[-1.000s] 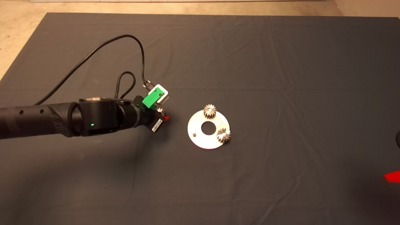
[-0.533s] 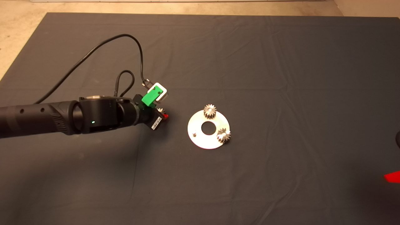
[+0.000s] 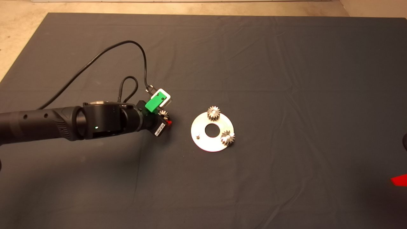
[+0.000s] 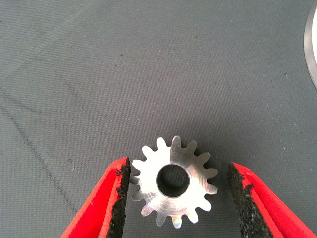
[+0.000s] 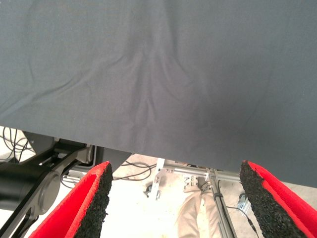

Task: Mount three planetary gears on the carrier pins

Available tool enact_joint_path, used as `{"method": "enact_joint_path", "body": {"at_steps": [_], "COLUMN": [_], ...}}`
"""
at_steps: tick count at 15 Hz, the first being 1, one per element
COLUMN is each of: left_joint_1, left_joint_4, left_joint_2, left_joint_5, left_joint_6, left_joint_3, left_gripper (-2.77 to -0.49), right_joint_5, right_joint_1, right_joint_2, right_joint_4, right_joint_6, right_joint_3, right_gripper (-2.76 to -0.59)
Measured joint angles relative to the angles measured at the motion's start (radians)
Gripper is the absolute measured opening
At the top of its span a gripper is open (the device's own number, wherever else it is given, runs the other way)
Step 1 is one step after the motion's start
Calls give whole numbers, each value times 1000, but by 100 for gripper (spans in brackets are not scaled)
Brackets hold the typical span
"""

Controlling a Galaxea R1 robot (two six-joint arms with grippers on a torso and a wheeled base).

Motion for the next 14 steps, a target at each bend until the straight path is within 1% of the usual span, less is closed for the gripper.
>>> {"method": "enact_joint_path", "body": {"at_steps": [2,3,4,5,7,8,9,11,12,13,14], "left_joint_1": [0,0,0,0,0,0,0,-1,0,0,0], "left_joint_4": [-25,-45,-65,-75,-86,-88,-89,-96,-101,-115,-115], "left_joint_2": [0,0,0,0,0,0,0,0,0,2,8], "left_joint_5": [1,2,4,4,5,7,8,12,15,16,21], "left_joint_6": [52,69,74,84,97,103,103,107,107,107,107], "left_joint_3": [0,0,0,0,0,0,0,0,0,0,0], "left_gripper": [-195,-195,-198,-201,-203,-212,-214,-215,-224,-230,-230], "right_joint_5": [0,0,0,0,0,0,0,0,0,0,0], "right_joint_1": [0,0,0,0,0,0,0,0,0,0,0], "right_joint_2": [0,0,0,0,0,0,0,0,0,0,0], "right_joint_4": [0,0,0,0,0,0,0,0,0,0,0], "right_joint_6": [0,0,1,1,3,3,3,3,3,3,3], "right_joint_3": [0,0,0,0,0,0,0,0,0,0,0], "right_gripper": [-147,-147,-147,-147,-147,-147,-147,-147,-147,-147,-147]}}
